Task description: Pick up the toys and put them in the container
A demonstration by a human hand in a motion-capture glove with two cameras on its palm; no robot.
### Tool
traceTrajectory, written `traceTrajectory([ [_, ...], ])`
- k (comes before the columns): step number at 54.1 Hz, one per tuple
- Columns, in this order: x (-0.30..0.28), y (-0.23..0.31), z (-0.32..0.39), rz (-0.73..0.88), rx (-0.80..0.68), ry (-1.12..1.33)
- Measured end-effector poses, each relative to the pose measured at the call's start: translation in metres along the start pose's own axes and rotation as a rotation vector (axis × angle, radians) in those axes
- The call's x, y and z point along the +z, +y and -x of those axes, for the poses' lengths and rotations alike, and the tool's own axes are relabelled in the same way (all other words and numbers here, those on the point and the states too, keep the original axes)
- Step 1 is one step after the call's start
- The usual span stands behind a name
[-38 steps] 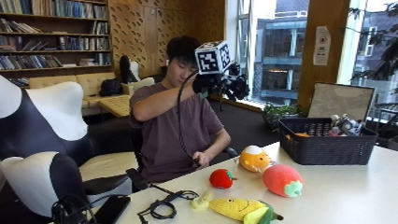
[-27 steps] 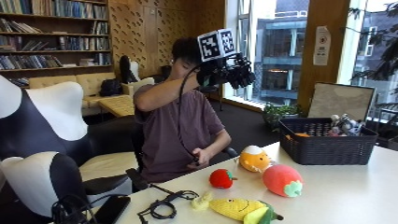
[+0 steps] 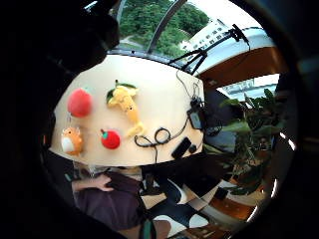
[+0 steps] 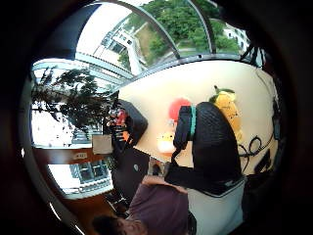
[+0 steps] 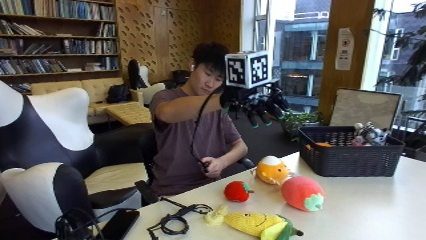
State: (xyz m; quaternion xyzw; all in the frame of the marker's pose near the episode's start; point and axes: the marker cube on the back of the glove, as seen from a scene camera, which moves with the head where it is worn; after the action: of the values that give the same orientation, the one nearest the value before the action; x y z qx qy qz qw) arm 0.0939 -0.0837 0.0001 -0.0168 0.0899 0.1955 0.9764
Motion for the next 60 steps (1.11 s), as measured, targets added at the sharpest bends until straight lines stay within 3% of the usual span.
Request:
traceTrajectory([
  [11,0.088,-0.057,-0.056,0.248,0.233,0.197],
  [20,0.203,-0.058,-0.07,0.385,0.32,0.057],
  [26,0.252,-0.066,-0.083,0.405,0.345,0.037],
  [30,0.271,-0.07,-0.084,0.333,0.344,0.12],
  [38,0.275,-0.079,-0.077,0.082,0.296,0.089],
  [51,0.263,-0.086,-0.069,0.052,0.231,0.084],
  [60,0.187,-0.091,-0.041,-0.01,0.159,0.021],
])
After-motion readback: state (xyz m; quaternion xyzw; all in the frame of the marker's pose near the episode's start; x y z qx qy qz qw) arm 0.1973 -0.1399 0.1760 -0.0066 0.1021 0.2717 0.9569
